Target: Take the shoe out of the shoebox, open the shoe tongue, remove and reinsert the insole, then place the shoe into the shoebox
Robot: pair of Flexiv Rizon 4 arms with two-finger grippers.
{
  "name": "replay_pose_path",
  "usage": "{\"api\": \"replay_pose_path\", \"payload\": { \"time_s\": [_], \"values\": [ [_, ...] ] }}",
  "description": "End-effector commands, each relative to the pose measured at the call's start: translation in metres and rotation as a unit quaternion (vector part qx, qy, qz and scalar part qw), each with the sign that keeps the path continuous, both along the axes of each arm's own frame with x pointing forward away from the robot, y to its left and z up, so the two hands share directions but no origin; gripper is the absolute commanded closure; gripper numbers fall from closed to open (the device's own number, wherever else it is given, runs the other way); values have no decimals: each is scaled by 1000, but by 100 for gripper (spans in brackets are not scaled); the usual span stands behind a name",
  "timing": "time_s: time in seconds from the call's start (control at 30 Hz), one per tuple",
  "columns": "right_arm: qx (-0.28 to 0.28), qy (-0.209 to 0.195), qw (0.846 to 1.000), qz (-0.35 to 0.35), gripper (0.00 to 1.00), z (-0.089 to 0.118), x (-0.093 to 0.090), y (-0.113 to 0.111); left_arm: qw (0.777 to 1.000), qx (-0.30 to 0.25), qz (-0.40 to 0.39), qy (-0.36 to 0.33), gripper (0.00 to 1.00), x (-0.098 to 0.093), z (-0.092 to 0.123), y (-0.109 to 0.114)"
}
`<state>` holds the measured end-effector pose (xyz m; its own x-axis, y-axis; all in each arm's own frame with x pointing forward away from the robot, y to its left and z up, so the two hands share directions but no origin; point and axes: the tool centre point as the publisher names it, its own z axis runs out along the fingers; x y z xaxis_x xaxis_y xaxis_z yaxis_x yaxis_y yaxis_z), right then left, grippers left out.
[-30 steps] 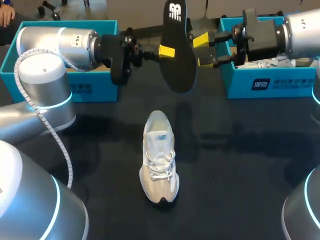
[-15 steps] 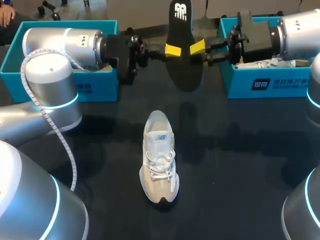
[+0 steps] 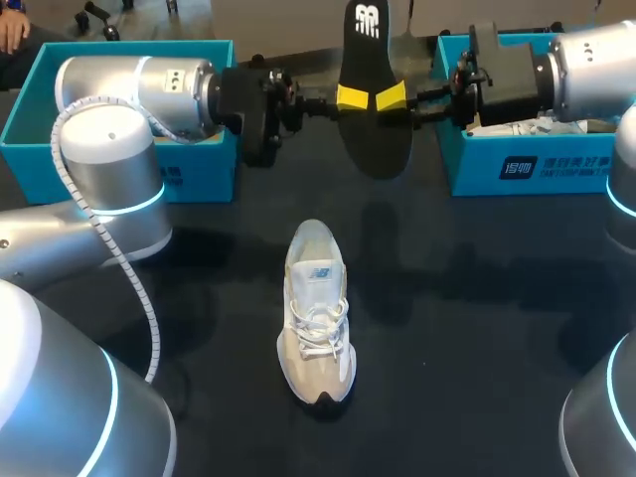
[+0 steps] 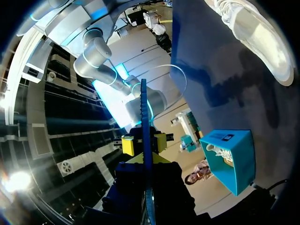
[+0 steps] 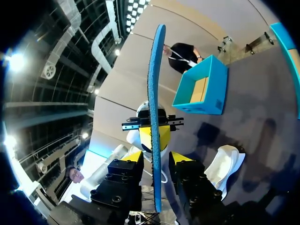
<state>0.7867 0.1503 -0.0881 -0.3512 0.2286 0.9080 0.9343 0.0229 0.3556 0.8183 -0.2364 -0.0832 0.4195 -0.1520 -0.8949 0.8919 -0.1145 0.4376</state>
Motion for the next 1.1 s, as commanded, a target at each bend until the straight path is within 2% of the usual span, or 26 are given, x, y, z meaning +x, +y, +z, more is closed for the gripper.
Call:
{"api": "replay_pose_path", "payload": {
  "time_s": [0.03,0.13,0.27,0.47,0.5,0.53,0.57,0.63,0.87,1.1],
  "values": [
    [1,1,1000,0,67,-1,2,4,1000,-3,-1,0,100,1,-1,-5],
    [3,0,1000,0,72,-1,2,4,1000,-4,-2,1,100,0,-1,-6],
    [5,0,1000,-2,98,-3,2,4,1000,-7,-3,4,100,0,-1,-7],
    [7,-3,1000,1,100,-4,3,5,1000,-14,-4,11,100,-1,2,-6],
    [7,-4,1000,1,100,-4,3,5,1000,-13,-5,12,92,-1,3,-6],
    [8,-6,1000,2,100,-4,3,5,1000,-13,-5,13,67,-2,3,-6],
    [8,-8,1000,2,100,-4,3,5,1000,-12,-4,13,54,-2,3,-6],
    [7,-9,1000,2,100,-4,4,4,1000,-11,-3,17,0,-2,4,-5],
    [1,-16,1000,-4,100,-5,4,-4,999,12,2,37,0,-2,2,7],
    [-10,-27,999,-13,100,-4,7,-13,996,49,25,71,0,7,-5,30]
  ]
}}
